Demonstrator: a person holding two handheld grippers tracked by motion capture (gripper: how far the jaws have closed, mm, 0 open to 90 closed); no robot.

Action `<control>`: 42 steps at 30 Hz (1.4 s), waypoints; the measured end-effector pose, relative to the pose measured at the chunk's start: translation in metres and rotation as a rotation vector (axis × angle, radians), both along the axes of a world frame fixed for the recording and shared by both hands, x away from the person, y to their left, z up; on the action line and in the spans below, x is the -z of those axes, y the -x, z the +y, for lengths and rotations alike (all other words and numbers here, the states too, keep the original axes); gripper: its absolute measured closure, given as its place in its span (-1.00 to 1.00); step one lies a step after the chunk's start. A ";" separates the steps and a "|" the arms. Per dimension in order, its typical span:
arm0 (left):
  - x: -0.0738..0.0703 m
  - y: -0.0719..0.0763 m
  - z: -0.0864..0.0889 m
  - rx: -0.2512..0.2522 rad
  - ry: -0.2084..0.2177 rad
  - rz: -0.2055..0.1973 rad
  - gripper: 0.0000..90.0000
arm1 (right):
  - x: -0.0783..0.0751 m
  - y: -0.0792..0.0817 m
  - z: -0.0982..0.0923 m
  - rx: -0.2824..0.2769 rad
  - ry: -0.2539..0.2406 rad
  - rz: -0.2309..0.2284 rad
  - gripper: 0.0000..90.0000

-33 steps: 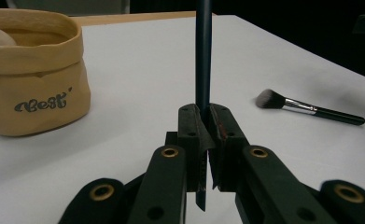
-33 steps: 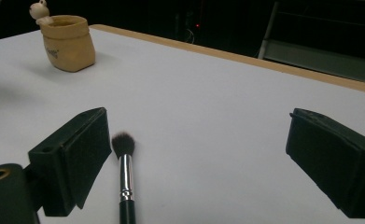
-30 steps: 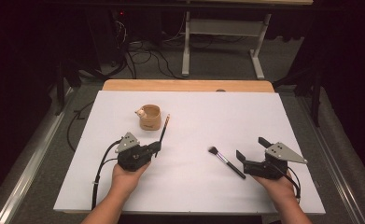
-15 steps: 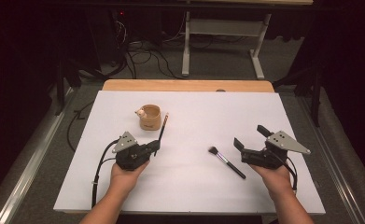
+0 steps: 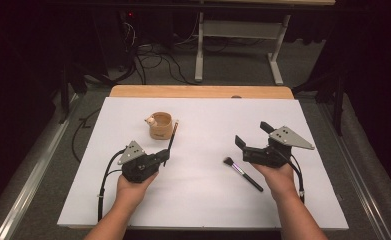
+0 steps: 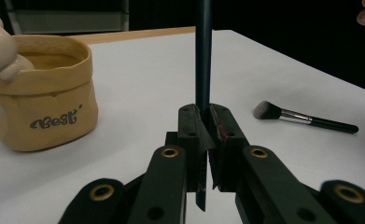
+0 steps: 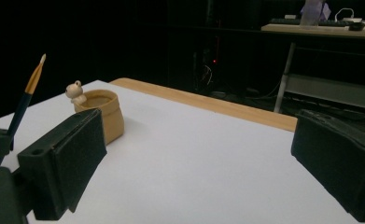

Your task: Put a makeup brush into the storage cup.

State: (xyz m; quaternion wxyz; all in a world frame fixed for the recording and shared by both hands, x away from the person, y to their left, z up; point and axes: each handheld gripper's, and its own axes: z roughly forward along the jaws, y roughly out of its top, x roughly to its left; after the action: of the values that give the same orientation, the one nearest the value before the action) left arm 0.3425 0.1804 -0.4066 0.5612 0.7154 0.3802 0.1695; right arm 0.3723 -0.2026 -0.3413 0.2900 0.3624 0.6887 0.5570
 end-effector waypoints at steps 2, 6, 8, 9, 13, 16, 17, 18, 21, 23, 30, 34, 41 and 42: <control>0.000 0.000 0.000 0.001 0.000 -0.002 0.88 | 0.000 0.000 0.002 0.005 -0.011 -0.006 -0.90; -0.002 0.000 -0.002 0.018 -0.015 0.000 0.88 | 0.006 0.001 0.002 -0.001 -0.010 -0.003 -0.90; -0.005 0.000 -0.002 0.020 -0.005 -0.003 0.88 | 0.009 0.002 0.001 0.004 -0.012 0.006 -0.90; -0.008 0.000 -0.002 0.020 -0.008 -0.006 0.88 | 0.010 0.002 0.000 0.004 -0.002 0.001 -0.90; -0.014 -0.003 -0.006 0.021 -0.015 -0.011 0.88 | 0.013 0.004 0.002 0.005 0.003 0.007 -0.90; -0.022 -0.007 -0.012 0.028 -0.017 -0.021 0.88 | 0.014 0.006 0.005 -0.013 0.016 -0.002 -0.90; -0.024 -0.008 -0.015 0.032 -0.018 -0.026 0.88 | 0.014 0.006 0.005 -0.013 0.018 -0.005 -0.90; -0.026 -0.009 -0.017 0.034 -0.019 -0.029 0.88 | 0.014 0.006 0.006 -0.014 0.020 -0.007 -0.90; -0.032 -0.012 -0.024 0.039 -0.017 -0.042 0.88 | 0.015 0.006 0.007 -0.017 0.022 0.002 -0.90; -0.033 -0.012 -0.028 0.044 -0.012 -0.047 0.88 | 0.016 0.007 0.007 -0.015 0.020 0.005 -0.90; -0.031 -0.012 -0.041 0.064 -0.014 -0.052 0.88 | 0.017 0.009 0.008 -0.015 0.018 0.003 -0.90; -0.029 -0.013 -0.051 0.083 0.004 -0.051 0.88 | 0.017 0.009 0.009 -0.025 0.020 -0.002 -0.90; -0.020 -0.012 -0.064 0.109 0.030 -0.053 0.88 | 0.018 0.010 0.012 -0.031 0.019 0.006 -0.90; -0.019 -0.011 -0.065 0.113 0.035 -0.053 0.88 | 0.018 0.011 0.013 -0.030 0.020 0.009 -0.90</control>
State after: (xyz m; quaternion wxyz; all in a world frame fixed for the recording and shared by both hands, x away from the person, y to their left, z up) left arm 0.3538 0.1156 -0.3874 0.5920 0.7210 0.3273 0.1500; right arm 0.3617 -0.1899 -0.3594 0.2819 0.3515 0.7009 0.5529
